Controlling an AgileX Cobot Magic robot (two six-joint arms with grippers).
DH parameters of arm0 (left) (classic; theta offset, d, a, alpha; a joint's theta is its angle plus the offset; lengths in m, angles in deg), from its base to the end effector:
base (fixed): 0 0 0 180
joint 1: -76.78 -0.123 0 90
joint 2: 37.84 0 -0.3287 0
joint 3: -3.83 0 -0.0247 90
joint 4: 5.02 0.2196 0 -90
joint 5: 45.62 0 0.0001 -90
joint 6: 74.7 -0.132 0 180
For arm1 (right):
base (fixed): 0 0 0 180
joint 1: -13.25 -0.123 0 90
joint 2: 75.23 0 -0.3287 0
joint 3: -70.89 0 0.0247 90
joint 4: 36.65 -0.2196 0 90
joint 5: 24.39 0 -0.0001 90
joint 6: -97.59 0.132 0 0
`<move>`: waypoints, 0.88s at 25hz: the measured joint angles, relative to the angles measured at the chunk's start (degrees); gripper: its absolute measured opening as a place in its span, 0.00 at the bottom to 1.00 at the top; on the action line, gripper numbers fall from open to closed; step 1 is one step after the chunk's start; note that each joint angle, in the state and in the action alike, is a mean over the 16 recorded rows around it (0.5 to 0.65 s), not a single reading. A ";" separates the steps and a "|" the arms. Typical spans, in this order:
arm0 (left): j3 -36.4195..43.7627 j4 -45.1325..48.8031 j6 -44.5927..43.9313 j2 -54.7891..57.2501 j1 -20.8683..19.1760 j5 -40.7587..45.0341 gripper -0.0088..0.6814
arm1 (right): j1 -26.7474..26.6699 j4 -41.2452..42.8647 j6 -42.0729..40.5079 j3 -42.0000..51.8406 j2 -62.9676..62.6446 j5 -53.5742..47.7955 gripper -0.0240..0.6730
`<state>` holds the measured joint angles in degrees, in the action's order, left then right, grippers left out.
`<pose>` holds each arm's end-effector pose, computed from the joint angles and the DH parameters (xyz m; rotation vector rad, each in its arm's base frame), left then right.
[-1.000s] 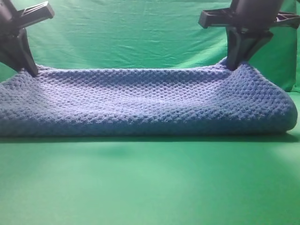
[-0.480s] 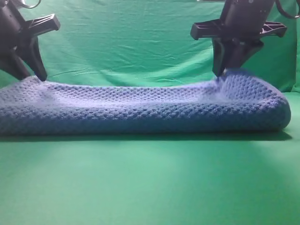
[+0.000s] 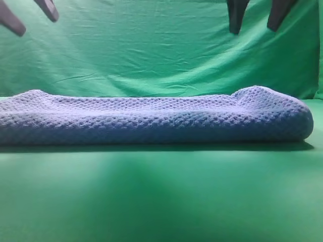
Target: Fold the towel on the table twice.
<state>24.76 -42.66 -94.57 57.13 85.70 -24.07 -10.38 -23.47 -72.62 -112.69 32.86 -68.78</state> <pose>0.3218 -0.0805 0.2885 -0.0255 2.3509 -0.4776 0.3653 0.1368 0.2936 -0.4613 2.5242 -0.0497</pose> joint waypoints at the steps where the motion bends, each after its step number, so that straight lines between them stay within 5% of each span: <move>1: 0.00 0.08 -0.10 -1.61 0.00 0.74 0.61 | 0.00 -0.01 0.00 -1.12 -0.74 -1.87 0.71; 12: 0.00 0.88 -0.66 -20.00 0.00 11.06 0.07 | 0.00 -1.02 -0.07 -7.42 -15.05 -16.53 0.18; 22: 0.00 1.32 -0.67 -34.00 0.00 20.27 0.01 | 0.00 -4.20 -2.09 -4.05 -33.49 -21.97 0.03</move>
<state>24.76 -41.34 -95.25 23.13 85.70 -3.80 -10.38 -27.67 -74.71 -116.74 -0.63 -90.74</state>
